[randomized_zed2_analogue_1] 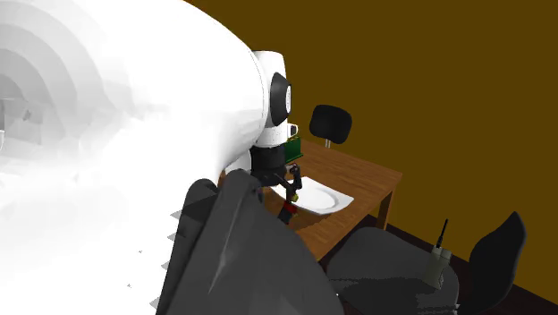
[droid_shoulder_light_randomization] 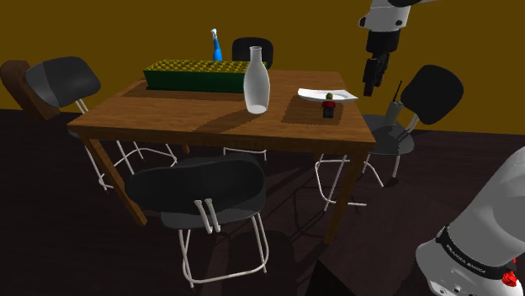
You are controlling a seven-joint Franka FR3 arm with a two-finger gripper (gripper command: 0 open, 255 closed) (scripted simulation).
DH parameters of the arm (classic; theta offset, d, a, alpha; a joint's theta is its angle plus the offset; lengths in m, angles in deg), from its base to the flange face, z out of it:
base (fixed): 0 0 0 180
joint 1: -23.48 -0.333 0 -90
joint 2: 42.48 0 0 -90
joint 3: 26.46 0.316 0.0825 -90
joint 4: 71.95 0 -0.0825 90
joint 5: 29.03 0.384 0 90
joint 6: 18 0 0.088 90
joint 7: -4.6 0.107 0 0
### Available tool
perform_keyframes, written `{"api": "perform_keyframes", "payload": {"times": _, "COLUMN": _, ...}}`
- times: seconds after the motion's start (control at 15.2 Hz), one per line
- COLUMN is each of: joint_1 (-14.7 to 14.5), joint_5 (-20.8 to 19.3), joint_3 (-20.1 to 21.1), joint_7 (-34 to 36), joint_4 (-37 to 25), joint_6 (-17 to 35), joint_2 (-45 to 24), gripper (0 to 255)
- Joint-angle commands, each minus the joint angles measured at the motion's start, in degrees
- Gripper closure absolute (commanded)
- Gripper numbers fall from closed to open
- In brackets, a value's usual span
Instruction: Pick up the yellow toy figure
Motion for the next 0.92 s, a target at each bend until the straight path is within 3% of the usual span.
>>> {"api": "perform_keyframes", "payload": {"times": 0.0, "joint_1": -0.3, "joint_5": 0.8, "joint_3": -1.8, "joint_7": -3.3, "joint_4": -2.5, "joint_6": 2.4, "joint_2": -4.4, "gripper": 0}}
{"api": "perform_keyframes", "payload": {"times": 0.46, "joint_1": -0.6, "joint_5": 6.6, "joint_3": -6.8, "joint_7": -15.4, "joint_4": -14.3, "joint_6": 6.8, "joint_2": -19.8, "gripper": 0}}
{"api": "perform_keyframes", "payload": {"times": 0.86, "joint_1": 1.1, "joint_5": 14.1, "joint_3": -8.4, "joint_7": -25.6, "joint_4": -28.1, "joint_6": 6.6, "joint_2": -34.3, "gripper": 0}}
